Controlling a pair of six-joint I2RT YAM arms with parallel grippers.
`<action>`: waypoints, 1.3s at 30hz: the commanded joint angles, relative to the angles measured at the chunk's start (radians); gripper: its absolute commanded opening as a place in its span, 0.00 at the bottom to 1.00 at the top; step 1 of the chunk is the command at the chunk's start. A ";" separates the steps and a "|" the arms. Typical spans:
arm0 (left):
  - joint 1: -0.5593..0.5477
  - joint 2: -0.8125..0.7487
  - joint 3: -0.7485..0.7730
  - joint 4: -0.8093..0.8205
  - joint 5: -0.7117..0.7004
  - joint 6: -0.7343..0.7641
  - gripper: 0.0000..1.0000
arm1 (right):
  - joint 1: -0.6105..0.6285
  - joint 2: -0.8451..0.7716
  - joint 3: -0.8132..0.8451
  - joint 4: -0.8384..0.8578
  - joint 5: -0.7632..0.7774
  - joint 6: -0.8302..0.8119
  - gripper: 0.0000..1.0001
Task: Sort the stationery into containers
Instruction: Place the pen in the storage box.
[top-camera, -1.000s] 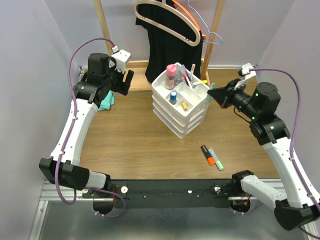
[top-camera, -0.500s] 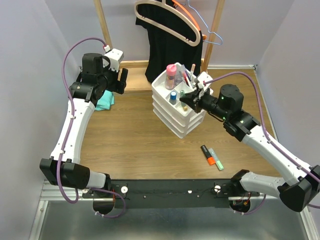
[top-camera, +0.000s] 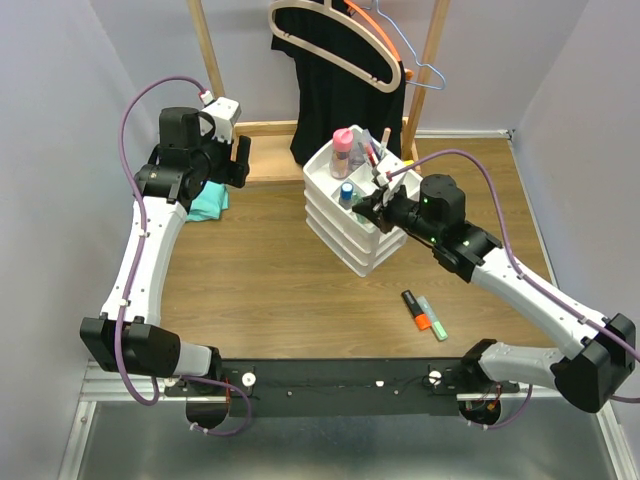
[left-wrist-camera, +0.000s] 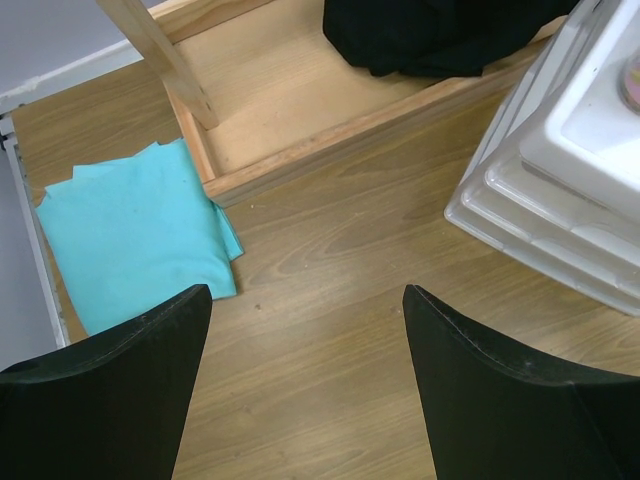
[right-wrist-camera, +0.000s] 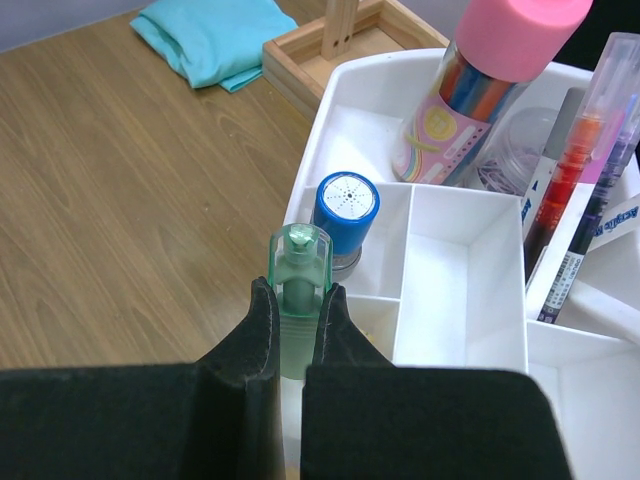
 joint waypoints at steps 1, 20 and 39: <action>0.008 -0.014 -0.002 0.019 0.037 -0.019 0.86 | 0.009 0.014 -0.015 0.033 0.027 -0.005 0.01; 0.009 -0.005 0.021 0.030 0.074 -0.048 0.86 | 0.007 -0.045 0.034 -0.065 0.154 0.050 0.47; 0.011 -0.034 0.019 0.027 0.007 -0.031 0.87 | 0.009 -0.231 0.104 -0.795 -0.066 -0.259 0.59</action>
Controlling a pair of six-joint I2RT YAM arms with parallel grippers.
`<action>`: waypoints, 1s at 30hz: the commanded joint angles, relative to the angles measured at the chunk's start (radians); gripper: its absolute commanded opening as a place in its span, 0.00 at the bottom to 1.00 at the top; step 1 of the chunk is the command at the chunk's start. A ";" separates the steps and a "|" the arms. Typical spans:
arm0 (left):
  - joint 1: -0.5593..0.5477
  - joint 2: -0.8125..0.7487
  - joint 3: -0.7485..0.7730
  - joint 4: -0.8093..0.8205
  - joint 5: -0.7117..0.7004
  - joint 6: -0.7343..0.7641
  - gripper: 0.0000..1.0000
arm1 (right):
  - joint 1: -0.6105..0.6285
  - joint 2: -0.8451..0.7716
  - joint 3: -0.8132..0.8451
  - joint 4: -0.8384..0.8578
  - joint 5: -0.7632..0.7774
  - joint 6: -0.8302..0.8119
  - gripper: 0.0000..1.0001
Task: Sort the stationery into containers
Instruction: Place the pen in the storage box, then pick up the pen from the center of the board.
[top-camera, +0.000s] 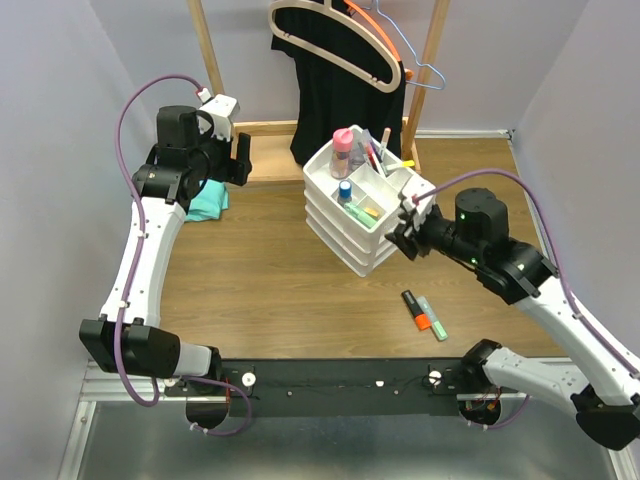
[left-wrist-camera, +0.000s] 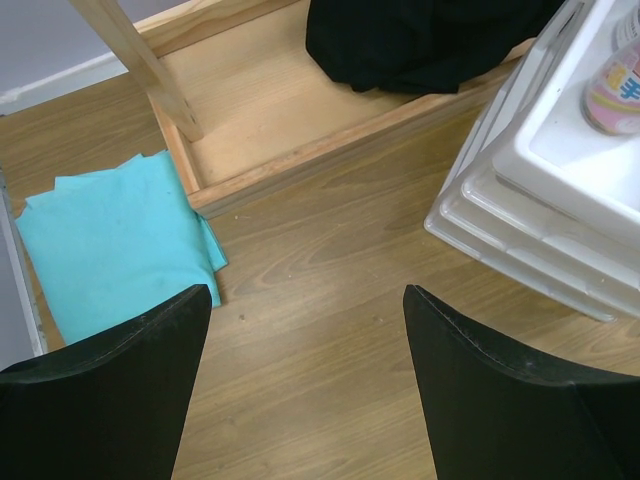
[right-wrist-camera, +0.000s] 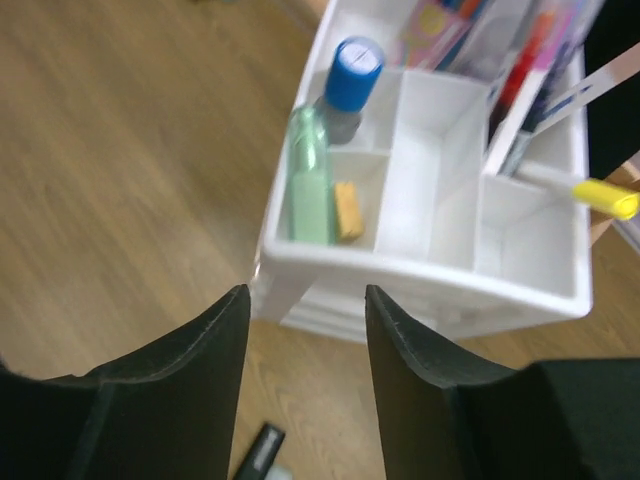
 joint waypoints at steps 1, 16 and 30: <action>0.007 -0.033 0.009 0.013 -0.037 0.005 0.87 | 0.007 0.000 0.033 -0.463 -0.132 -0.156 0.59; -0.019 -0.080 -0.010 -0.037 0.451 0.141 0.83 | 0.008 0.031 -0.086 -0.420 -0.212 -0.236 0.52; -0.808 0.264 0.306 -0.573 0.398 1.054 0.68 | -0.190 -0.207 0.026 -0.163 0.248 0.173 0.58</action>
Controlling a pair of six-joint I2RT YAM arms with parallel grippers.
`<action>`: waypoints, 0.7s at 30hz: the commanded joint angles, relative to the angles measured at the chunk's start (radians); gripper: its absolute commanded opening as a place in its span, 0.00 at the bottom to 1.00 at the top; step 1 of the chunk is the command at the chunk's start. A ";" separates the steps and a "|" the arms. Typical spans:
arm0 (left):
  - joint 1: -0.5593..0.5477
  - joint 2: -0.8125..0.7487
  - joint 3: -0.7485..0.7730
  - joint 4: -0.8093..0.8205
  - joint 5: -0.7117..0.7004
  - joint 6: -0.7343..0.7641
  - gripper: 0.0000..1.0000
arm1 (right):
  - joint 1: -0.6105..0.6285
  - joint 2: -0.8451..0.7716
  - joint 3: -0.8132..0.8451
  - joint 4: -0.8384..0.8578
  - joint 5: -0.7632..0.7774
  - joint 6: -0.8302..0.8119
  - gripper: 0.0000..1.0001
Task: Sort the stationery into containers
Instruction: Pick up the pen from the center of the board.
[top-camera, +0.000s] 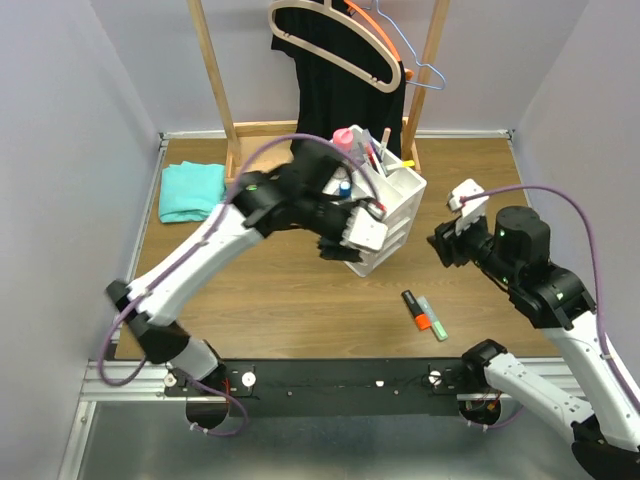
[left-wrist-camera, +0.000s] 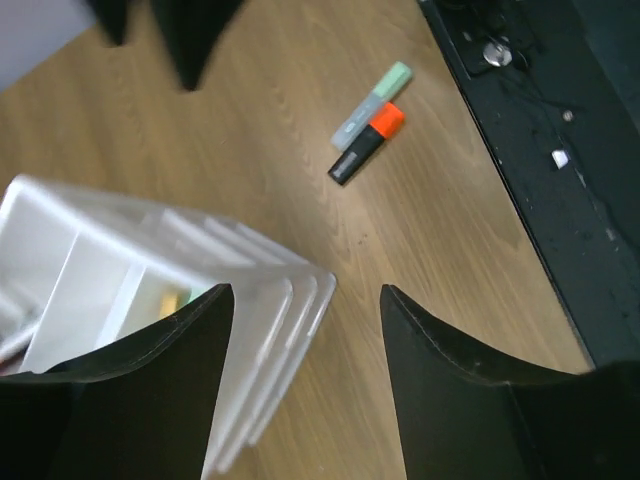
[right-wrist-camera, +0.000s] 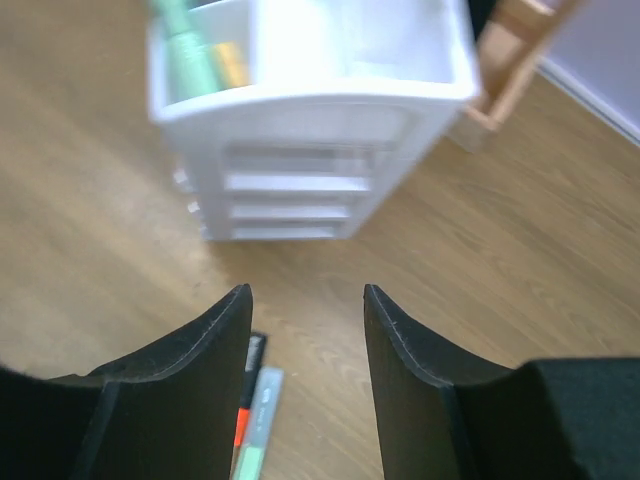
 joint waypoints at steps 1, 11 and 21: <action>-0.128 0.269 0.160 -0.252 -0.064 0.325 0.68 | -0.130 0.026 0.077 0.122 0.190 0.118 0.59; -0.283 0.637 0.320 -0.278 -0.104 0.477 0.59 | -0.256 0.111 0.209 0.346 0.465 0.166 0.60; -0.354 0.846 0.380 -0.195 -0.050 0.451 0.48 | -0.265 0.094 0.140 0.429 0.526 0.196 0.56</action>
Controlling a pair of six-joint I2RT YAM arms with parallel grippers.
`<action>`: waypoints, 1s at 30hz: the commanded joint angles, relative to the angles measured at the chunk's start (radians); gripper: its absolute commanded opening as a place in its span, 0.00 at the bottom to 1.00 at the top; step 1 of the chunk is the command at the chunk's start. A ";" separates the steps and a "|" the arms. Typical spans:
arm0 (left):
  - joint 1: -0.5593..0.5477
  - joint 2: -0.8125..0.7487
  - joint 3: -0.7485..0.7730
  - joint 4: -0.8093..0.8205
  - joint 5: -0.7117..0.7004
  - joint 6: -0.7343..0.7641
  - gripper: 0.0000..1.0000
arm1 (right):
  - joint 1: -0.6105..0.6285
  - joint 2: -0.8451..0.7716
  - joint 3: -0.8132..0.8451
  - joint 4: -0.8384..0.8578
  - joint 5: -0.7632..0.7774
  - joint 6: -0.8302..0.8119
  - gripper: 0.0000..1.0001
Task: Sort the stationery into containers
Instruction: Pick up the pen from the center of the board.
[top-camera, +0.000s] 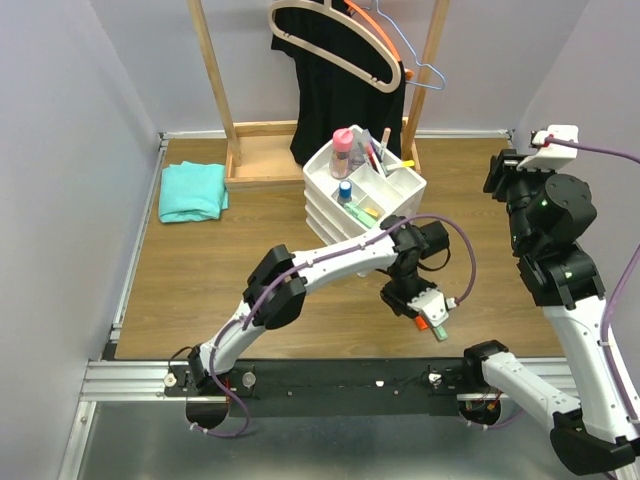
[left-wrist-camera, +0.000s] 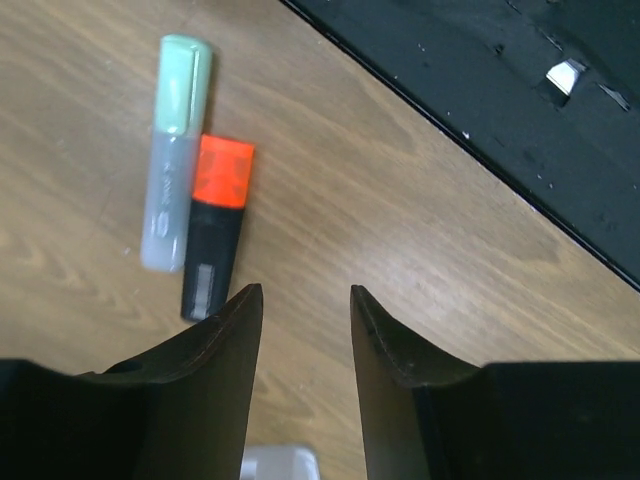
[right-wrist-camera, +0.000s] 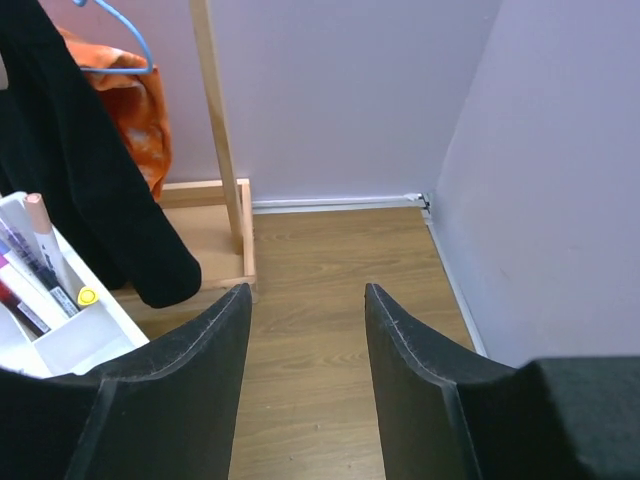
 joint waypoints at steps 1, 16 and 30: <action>-0.028 0.069 0.021 0.058 0.049 -0.003 0.47 | -0.007 -0.038 -0.056 0.040 0.056 0.034 0.57; -0.052 0.186 0.062 0.220 -0.034 -0.040 0.52 | -0.037 -0.062 -0.114 0.003 0.018 0.101 0.57; -0.051 0.217 0.010 0.178 -0.075 0.023 0.48 | -0.060 -0.031 -0.127 -0.010 -0.006 0.131 0.57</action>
